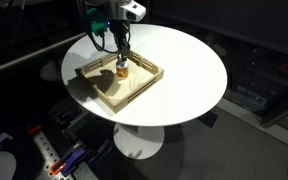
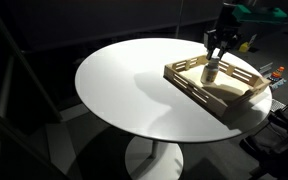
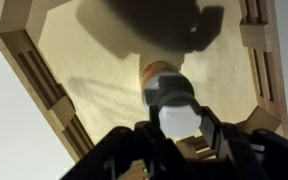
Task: Place the lid on the white bottle
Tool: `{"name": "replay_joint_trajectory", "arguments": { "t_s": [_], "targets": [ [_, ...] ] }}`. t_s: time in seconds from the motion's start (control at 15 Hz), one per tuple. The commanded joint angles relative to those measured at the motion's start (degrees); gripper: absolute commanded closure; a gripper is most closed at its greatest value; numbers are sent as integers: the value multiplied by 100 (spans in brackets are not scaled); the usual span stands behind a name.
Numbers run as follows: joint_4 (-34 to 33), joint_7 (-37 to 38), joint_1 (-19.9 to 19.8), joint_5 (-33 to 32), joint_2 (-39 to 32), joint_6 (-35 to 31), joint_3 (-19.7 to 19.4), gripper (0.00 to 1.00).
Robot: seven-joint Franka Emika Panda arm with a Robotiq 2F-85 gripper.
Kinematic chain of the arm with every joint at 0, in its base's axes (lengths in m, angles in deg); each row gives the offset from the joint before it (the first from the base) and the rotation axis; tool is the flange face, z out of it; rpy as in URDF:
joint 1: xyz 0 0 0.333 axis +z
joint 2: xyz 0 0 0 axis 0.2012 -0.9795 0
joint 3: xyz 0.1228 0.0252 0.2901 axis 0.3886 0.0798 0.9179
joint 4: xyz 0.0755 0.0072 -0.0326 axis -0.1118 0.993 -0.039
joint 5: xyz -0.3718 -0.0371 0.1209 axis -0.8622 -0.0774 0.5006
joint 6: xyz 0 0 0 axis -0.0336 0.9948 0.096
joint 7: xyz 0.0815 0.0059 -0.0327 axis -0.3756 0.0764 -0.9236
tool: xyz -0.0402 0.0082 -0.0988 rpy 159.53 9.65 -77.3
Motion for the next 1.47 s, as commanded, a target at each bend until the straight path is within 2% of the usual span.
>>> {"name": "replay_joint_trajectory", "arguments": {
  "t_s": [0.0,0.8,1.4],
  "targets": [
    [-181,4,-5,-24,-82,118,3,60],
    [-238,-7,4,-43,-170,181,-5,60],
    [-133,106,100,-184,36,555,-4,66]
  ]
}}
